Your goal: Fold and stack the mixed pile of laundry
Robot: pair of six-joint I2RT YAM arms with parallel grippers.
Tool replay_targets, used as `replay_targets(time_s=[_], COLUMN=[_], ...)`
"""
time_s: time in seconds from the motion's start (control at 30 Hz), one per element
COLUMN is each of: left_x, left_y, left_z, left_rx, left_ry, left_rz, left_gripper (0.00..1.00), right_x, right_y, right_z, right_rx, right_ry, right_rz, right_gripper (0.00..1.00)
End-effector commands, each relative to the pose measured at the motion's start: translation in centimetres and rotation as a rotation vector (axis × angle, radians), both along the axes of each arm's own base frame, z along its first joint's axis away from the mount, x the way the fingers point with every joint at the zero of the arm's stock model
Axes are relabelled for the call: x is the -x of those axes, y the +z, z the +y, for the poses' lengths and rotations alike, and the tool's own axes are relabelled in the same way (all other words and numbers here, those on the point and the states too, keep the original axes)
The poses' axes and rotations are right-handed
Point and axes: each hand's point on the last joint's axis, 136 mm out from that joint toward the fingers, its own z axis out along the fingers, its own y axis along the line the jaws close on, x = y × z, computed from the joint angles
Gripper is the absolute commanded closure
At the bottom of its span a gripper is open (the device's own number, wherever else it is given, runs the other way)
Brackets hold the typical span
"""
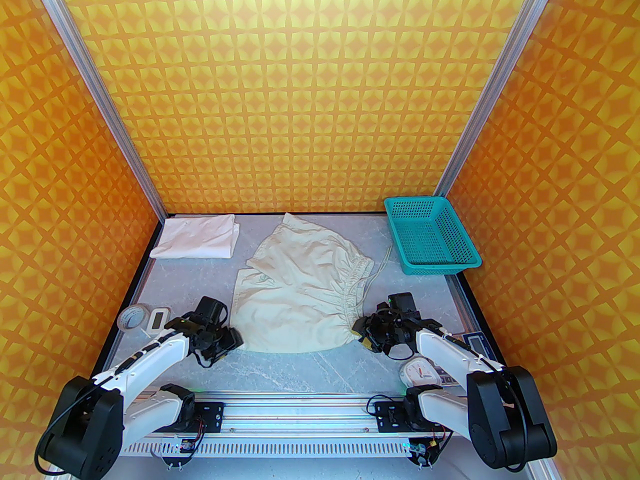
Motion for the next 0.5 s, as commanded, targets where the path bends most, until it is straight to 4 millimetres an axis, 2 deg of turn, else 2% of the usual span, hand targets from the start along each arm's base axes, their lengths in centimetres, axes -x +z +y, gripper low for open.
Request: replay_targets(time_s=[0.0,0.2,0.33,0.4,0.47], left_x=[-0.7,-1.0,-1.4,-1.4,-1.4], left_y=[1.5,1.3,0.3,-0.4,-0.7], left_z=[-1.0,-1.1,-1.2,-1.2,-1.2], left_rx=[0.054,0.063,0.063,0.059,0.055], left_ry=[-0.027,-0.010,-0.003,0.000,-0.004], left_rz=[-0.068,-0.081,-0.073,-0.058,-0.054], left_gripper=[0.51,0.52,0.53,0.63,0.67], right_x=[-0.3,-0.3,-0.3,-0.4,-0.4], right_y=[0.3,0.4,0.0,-0.2,-0.3], right_z=[-0.3,-0.4,-0.5,-0.5,-0.6], right_rx=[0.014,0.023,0.024,0.020,0.019], right_ry=[-0.003,0.000,-0.018,-0.034,-0.043], right_rz=[-0.018,-0.020,-0.018,-0.019,-0.019], right_gripper=[0.58,0.59,0.60,0.62,0.64])
